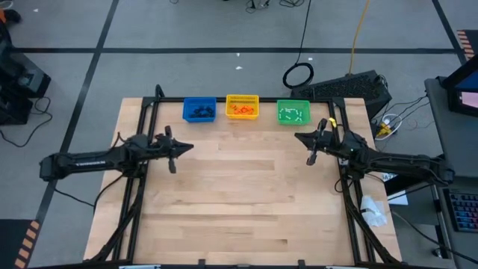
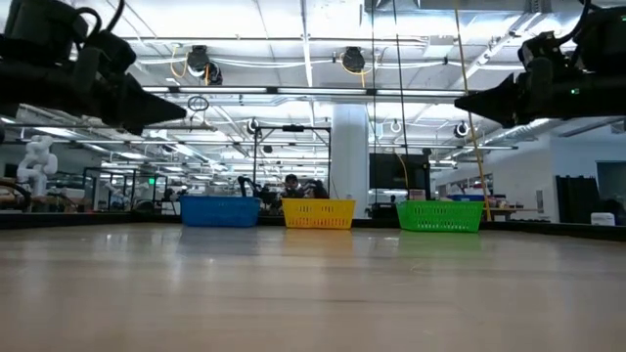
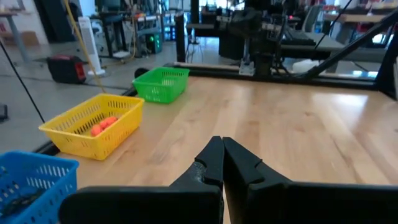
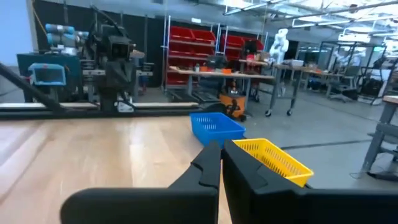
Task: Sort Halloween decoration
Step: Return to Home Position
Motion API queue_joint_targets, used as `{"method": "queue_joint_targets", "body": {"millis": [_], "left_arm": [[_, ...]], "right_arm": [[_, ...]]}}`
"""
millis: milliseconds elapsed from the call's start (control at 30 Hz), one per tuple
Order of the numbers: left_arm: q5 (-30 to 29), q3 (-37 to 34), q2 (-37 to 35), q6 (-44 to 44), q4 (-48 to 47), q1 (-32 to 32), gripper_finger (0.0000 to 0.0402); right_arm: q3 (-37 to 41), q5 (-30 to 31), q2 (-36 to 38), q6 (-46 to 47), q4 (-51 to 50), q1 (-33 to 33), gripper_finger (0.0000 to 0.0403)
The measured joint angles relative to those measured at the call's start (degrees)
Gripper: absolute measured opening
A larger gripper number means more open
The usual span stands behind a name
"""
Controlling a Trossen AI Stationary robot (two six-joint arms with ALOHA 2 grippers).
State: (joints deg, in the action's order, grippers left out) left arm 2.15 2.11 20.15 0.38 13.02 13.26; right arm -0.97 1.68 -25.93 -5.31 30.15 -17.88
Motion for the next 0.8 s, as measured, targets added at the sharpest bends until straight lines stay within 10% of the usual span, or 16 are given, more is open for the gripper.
{"method": "queue_joint_targets", "body": {"millis": [267,667,800], "left_arm": [[-1.28,0.01,-19.37,-0.02,-16.21,-0.02,0.0],[-6.32,-0.87,-20.12,2.18,-13.51,0.02,0.0],[-7.45,-0.9,-20.12,2.99,-13.36,0.52,0.0]], "right_arm": [[0.07,1.56,3.87,-0.77,-1.43,4.21,0.0],[0.11,1.53,10.01,1.2,-0.44,10.19,0.0],[0.11,9.97,10.76,-0.18,-7.87,11.94,0.0]]}}
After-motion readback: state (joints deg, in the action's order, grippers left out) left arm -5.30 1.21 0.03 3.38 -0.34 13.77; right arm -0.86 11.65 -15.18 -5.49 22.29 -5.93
